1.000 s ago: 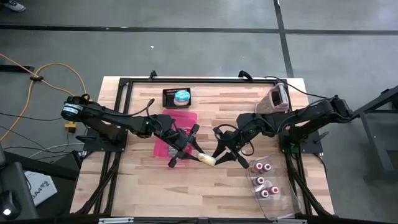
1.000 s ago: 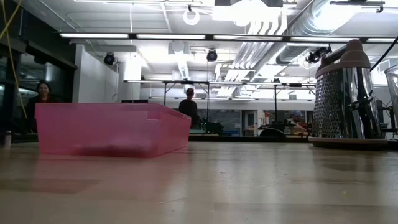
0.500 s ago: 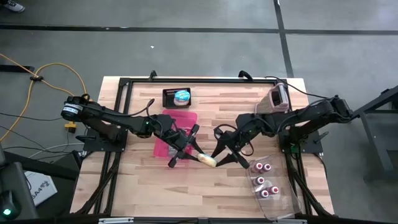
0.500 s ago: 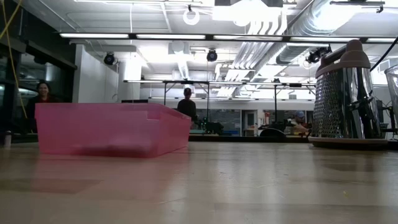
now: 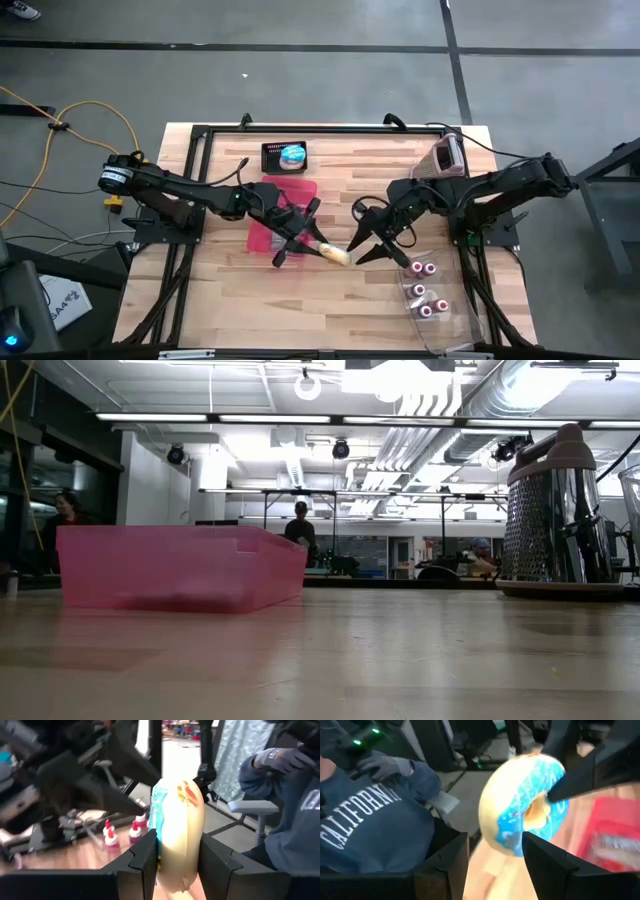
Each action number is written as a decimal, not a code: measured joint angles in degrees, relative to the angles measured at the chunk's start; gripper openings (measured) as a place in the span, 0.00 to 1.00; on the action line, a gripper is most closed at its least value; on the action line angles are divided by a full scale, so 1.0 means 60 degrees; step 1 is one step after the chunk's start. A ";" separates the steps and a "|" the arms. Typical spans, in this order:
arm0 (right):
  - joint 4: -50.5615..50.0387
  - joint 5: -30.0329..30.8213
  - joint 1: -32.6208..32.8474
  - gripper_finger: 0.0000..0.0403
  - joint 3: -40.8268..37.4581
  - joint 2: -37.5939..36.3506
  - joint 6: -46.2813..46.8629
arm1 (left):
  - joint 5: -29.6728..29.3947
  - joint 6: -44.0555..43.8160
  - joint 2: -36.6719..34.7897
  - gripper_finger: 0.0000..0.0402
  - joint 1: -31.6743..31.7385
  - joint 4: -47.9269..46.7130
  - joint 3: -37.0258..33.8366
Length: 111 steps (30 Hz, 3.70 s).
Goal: Pick & Place Food Item
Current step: Put the blue donut into the black bin, then return to Home Position
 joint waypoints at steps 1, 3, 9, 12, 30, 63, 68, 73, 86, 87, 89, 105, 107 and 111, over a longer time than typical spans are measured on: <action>-0.0297 0.0096 -0.0036 0.43 0.0010 -0.0144 0.0001 | -0.0009 -0.0123 0.0000 0.28 0.0087 -0.0060 0.0000; -0.1243 0.0356 -0.0120 0.43 -0.0011 -0.0444 0.0006 | -0.0009 -0.0394 0.0000 0.28 0.0259 -0.0148 0.0000; -0.3039 0.1964 -0.0138 0.42 -0.0001 -0.0908 0.0329 | -0.0112 -0.0741 -0.0044 0.28 0.1030 -0.0574 -0.0004; -0.3880 0.2648 -0.0138 0.42 -0.0013 -0.1037 0.0492 | -0.0999 -0.0649 -0.0103 0.28 0.1429 -0.1049 -0.0004; -0.3907 0.3012 -0.0120 0.41 -0.0475 -0.0866 0.0773 | -0.6416 -0.1030 -0.0182 0.28 0.3885 -0.4328 -0.0007; -0.3687 0.3132 -0.0120 0.41 -0.0675 -0.0357 0.0737 | -0.9842 -0.5480 0.0521 0.24 0.5002 -0.8409 0.0000; -0.3683 0.3132 -0.0118 0.41 -0.0671 -0.0357 0.0748 | -0.9750 -0.5796 0.1060 0.24 0.4982 -0.8413 0.0000; -0.3687 0.3132 -0.0120 0.41 -0.0671 -0.0357 0.0748 | -0.9604 -0.5810 0.1275 0.24 0.5011 -0.8531 0.0000; -0.3694 0.3132 -0.0119 0.41 -0.0671 -0.0357 0.0747 | -0.9391 -0.5805 0.1275 0.39 0.4792 -0.8617 0.0000; -0.3694 0.3132 -0.0116 0.41 -0.0671 -0.0357 0.0748 | -0.9386 -0.5804 0.1275 0.41 0.4792 -0.8617 0.0000; -0.3719 0.3132 -0.0119 0.41 -0.0671 -0.0357 0.0748 | -0.9386 -0.5804 0.1275 0.43 0.4789 -0.8616 0.0000; -0.3738 0.3105 -0.0111 0.41 -0.0669 -0.0359 0.0748 | -0.9109 -0.5428 0.1264 0.46 0.4683 -0.8584 0.0110; -0.3738 0.3103 -0.0113 0.41 -0.0667 -0.0360 0.0748 | -0.9112 -0.5267 0.1260 0.46 0.4611 -0.8556 0.0262; -0.3743 0.3103 -0.0113 0.41 -0.0667 -0.0360 0.0744 | -0.9178 -0.4869 0.1256 0.46 0.4451 -0.8536 0.0553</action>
